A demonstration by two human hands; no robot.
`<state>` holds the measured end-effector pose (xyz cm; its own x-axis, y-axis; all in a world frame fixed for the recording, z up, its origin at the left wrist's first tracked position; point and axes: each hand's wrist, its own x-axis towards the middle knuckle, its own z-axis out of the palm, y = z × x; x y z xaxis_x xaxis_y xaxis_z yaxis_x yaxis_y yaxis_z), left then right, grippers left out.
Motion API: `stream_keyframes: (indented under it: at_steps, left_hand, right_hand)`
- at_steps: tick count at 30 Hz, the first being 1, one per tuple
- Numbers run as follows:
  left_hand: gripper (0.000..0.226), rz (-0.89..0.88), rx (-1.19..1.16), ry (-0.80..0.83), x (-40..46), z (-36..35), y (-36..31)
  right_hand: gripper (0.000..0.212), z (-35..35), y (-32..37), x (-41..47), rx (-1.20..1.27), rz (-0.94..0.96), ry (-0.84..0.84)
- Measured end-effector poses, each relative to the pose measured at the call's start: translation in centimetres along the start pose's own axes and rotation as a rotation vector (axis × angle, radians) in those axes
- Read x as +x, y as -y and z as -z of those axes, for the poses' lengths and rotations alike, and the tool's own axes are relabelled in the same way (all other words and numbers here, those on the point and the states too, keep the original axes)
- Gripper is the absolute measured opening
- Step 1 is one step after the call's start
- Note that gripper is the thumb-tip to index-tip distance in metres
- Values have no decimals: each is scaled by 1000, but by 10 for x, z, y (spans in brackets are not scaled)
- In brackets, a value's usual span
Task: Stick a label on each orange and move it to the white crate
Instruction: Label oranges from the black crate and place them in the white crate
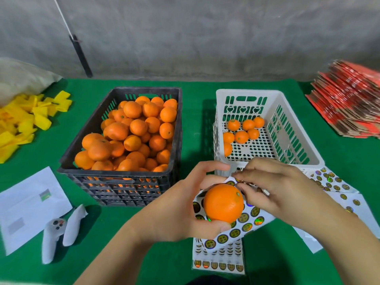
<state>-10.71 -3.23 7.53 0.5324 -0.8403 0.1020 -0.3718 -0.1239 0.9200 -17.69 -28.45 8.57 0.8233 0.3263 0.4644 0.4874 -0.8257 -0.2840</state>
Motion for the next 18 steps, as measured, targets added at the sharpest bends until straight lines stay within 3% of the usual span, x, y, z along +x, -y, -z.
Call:
stream_keyframes:
  at_steps: [6, 10, 11, 15, 18]
  left_hand:
    - [92, 22, 0, 10, -1, -4, 0]
    - [91, 60, -6, -24, -1, -6, 2]
    - [88, 58, -5, -37, 0, -6, 3]
    - [57, 18, -40, -79, 5, -3, 8]
    - [53, 84, -153, -52, 3, -2, 17]
  right_hand:
    - [29, -2, -4, -3, -75, 22, -60]
    - [23, 3, 13, -2, 104, -152, -339]
    - [20, 3, 22, -1, 126, -145, -344]
    - [21, -3, 45, -1, -8, 36, -41]
    - [33, 2, 44, -5, -63, 49, 88]
